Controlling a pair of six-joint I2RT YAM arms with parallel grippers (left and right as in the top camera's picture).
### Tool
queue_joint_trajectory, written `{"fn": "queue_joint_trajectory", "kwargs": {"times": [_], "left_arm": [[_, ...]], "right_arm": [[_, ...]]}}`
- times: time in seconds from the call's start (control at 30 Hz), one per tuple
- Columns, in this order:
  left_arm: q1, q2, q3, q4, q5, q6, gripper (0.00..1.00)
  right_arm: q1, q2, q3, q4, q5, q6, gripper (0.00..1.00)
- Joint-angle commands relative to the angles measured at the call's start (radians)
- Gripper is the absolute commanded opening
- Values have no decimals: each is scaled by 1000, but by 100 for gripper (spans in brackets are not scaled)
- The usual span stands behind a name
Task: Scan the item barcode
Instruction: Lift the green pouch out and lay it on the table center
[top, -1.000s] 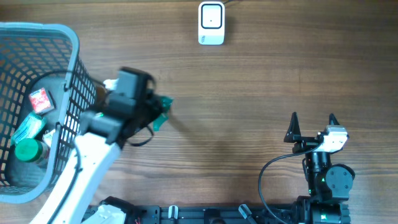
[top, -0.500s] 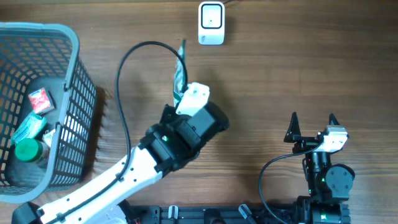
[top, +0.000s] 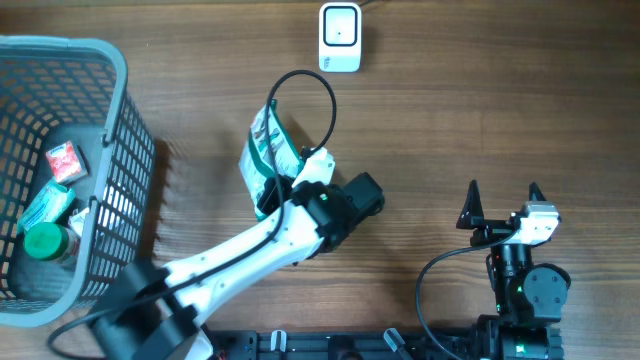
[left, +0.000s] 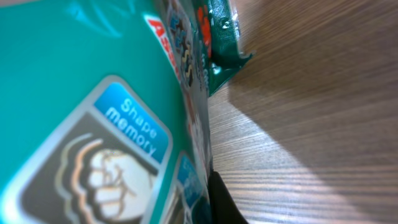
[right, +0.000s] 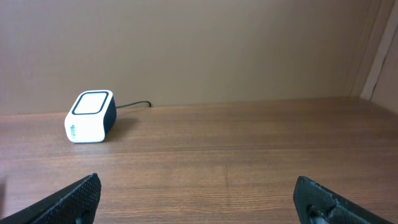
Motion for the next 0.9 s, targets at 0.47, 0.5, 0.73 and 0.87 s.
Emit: {"fn": "queue_joint_trajectory", "kwargs": {"times": [0.47,0.5,0.73,0.87], "left_arm": [[-39,65,7,346,430,-124,17],[-39,65,7,346,435,-123,23],[-39,62,7,382,440,-119,65],[-39,-13,71,347,327,-119,100]], "right_arm": [[2,-2,-2,2,-16,-10,100],[2,-2,-2,2,-16,-10,100],[2,-2,-2,2,-16,-11,100],[2,-2,-2,2,-16,-10,100]]}}
